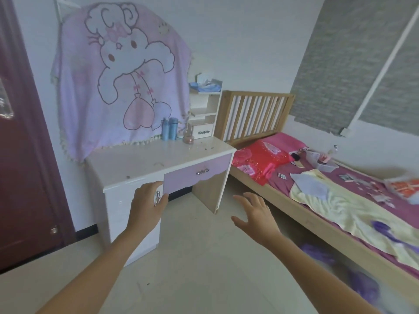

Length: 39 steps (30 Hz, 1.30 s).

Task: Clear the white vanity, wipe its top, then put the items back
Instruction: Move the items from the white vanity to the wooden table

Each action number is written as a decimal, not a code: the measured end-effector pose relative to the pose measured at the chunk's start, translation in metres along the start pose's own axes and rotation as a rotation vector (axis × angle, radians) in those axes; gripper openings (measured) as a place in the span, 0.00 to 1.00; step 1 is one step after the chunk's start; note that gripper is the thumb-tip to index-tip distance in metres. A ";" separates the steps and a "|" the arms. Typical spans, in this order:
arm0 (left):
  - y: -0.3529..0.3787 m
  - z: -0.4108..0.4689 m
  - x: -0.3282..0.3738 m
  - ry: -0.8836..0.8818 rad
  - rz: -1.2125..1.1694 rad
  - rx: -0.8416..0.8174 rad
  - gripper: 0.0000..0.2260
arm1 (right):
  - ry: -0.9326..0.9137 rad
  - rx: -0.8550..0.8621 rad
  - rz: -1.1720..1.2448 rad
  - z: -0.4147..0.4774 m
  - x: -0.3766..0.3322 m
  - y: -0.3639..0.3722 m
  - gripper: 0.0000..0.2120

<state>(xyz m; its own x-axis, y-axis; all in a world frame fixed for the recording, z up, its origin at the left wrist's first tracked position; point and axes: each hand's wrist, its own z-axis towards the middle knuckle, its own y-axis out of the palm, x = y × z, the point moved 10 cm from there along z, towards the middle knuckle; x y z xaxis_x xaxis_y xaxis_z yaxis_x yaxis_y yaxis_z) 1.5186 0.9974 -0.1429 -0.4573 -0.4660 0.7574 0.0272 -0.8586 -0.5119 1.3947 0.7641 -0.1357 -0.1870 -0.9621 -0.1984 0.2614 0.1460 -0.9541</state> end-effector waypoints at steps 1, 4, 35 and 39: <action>0.010 0.011 -0.002 0.001 0.005 -0.010 0.15 | 0.023 0.002 0.015 0.008 0.010 0.005 0.27; 0.048 0.033 -0.018 -0.040 0.004 -0.068 0.15 | 0.102 -0.047 0.029 0.021 0.046 0.030 0.26; 0.315 0.283 -0.090 -0.313 0.189 -0.032 0.34 | -0.125 -0.242 0.237 0.408 0.234 0.169 0.26; 0.305 0.342 -0.132 -0.348 0.183 0.052 0.36 | -0.214 -0.257 0.180 0.474 0.217 0.185 0.29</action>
<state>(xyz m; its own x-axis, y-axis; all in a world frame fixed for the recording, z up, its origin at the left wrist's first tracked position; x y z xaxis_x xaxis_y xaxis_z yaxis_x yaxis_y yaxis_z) 1.8916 0.7239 -0.2601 -0.1127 -0.6491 0.7523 0.1297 -0.7603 -0.6365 1.8511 0.4737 -0.2493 0.0490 -0.9382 -0.3427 0.0210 0.3440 -0.9387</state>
